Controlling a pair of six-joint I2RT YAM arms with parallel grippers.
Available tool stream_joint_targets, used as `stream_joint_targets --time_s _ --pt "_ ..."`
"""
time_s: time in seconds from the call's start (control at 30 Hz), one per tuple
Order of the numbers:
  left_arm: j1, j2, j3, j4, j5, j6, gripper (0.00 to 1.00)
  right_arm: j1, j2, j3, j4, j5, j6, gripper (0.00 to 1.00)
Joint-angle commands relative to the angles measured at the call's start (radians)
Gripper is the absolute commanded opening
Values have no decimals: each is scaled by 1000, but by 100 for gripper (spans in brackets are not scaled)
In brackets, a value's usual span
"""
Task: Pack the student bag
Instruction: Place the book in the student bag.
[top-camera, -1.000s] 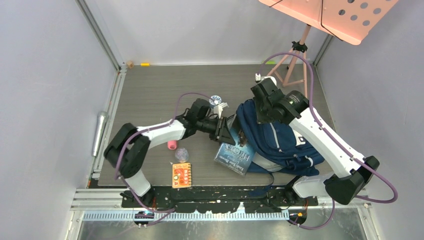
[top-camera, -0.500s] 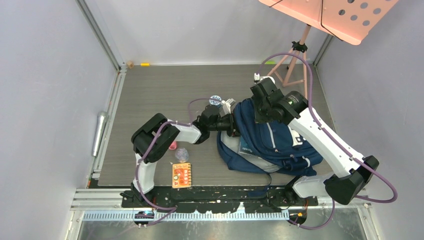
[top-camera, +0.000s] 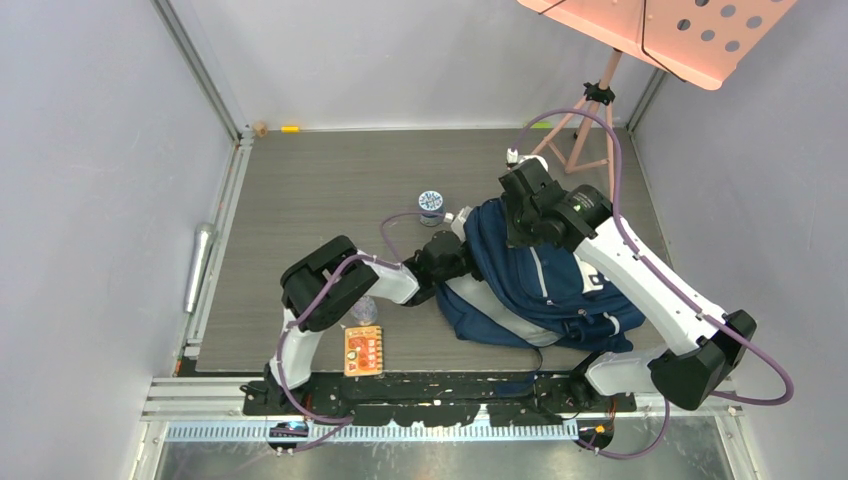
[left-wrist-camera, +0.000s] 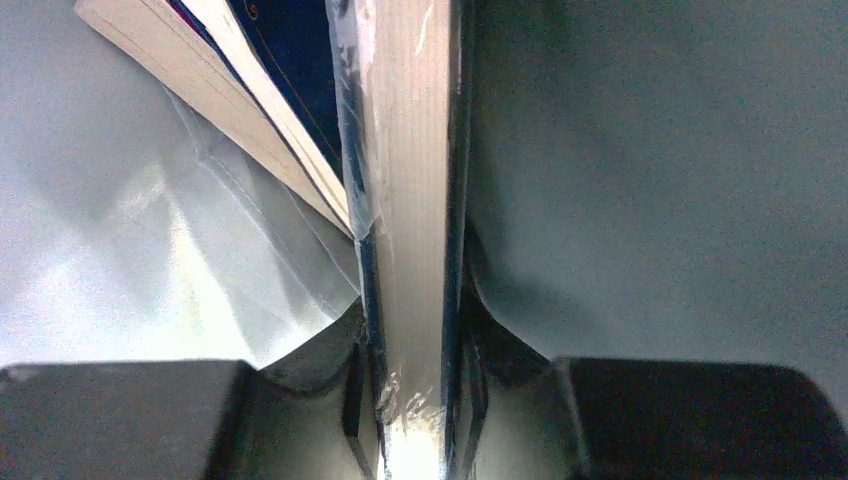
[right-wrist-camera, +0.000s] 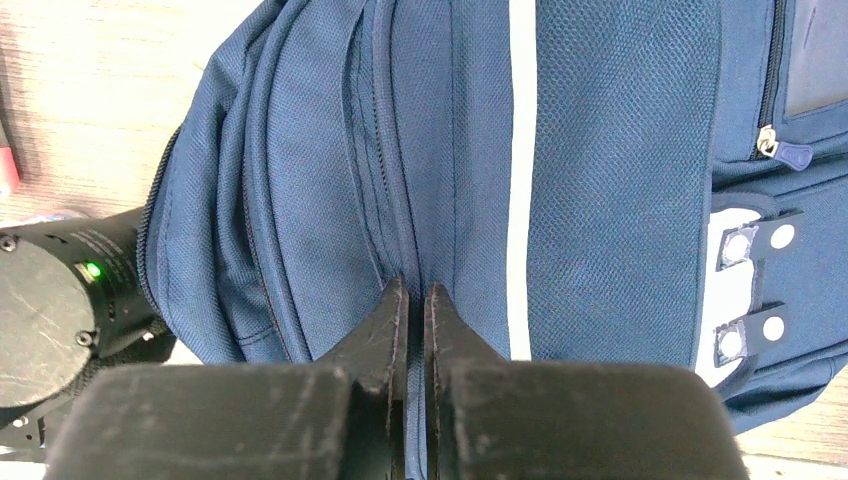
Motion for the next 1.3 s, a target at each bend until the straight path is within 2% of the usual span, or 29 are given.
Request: stream_joint_targets --time_s 0.0,0.07,0.17,0.37,0.43,0.7,0.83,1.03,1.27 --pt "-19 -17 48 -65 -201 73 22 6 -61 11 128 -8 26 0" --pt "-20 -39 27 -135 -207 87 38 6 -70 7 127 -4 26 0" --pt "-20 -90 -16 -208 -213 123 56 6 -85 1 123 5 27 0" --pt "-20 -241 -98 -409 -240 228 73 6 -107 -8 116 10 28 0" --pt "-20 -278 -124 -441 -240 241 75 6 -110 -11 113 12 30 0" --pt "-46 -268 -119 -471 -178 250 58 6 -105 -6 113 17 28 0" --pt "-55 -209 -68 -399 -138 248 43 6 -104 -6 113 21 27 0" --pt "-77 -102 84 -317 -81 251 36 6 -108 -8 118 33 23 0" --pt "-115 -1 226 -246 -132 274 34 6 -113 -18 134 32 29 0"
